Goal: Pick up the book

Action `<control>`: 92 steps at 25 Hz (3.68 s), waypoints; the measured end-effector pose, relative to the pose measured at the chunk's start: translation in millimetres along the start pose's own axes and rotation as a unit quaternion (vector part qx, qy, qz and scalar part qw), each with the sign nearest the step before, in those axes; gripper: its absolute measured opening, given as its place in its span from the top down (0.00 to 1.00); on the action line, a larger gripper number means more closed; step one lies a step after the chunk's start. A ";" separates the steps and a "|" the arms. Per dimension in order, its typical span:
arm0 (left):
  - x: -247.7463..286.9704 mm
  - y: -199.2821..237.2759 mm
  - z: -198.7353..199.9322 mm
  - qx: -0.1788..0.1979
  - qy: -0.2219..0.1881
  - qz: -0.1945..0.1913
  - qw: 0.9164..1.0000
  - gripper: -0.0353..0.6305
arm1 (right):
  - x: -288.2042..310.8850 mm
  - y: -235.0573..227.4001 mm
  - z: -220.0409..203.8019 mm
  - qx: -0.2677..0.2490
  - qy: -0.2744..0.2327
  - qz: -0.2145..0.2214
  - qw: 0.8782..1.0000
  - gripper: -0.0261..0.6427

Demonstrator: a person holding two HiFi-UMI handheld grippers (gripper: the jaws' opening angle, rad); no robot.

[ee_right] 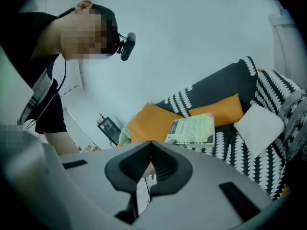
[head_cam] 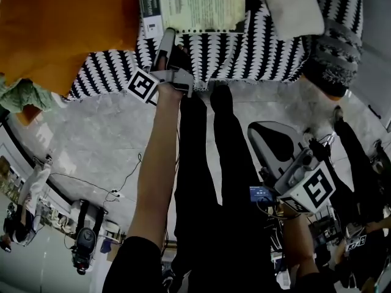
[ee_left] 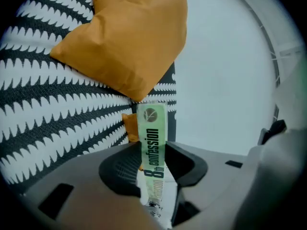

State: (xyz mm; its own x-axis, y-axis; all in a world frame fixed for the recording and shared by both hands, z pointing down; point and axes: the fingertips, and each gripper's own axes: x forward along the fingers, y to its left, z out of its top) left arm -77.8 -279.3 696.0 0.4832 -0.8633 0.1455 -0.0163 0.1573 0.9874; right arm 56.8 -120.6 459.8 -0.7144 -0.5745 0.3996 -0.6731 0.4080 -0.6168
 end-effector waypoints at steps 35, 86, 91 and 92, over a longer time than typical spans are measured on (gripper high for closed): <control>-66.0 -270.5 -62.8 0.019 0.010 -0.060 0.998 0.70 | -144.0 45.3 143.0 -0.084 -0.144 -0.045 0.985 0.94; -381.2 -350.6 -68.3 0.014 -0.018 -0.104 0.994 0.70 | -218.6 224.4 46.0 -0.148 -0.212 -0.056 0.964 0.94; -445.5 -325.0 -82.9 0.007 -0.006 -0.088 0.996 0.70 | -224.2 266.8 -11.4 -0.135 -0.200 -0.053 0.969 0.94; -457.2 -318.9 -88.4 0.004 -0.003 -0.086 0.996 0.70 | -228.2 272.5 -24.6 -0.129 -0.198 -0.054 0.970 0.94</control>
State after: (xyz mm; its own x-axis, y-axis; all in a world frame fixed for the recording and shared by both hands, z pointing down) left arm -216.2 107.6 309.1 0.4742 -0.8801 -0.0252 0.0588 0.0031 0.9983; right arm 31.7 139.1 217.3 -0.5411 -0.8310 0.1289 -0.8026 0.4646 -0.3743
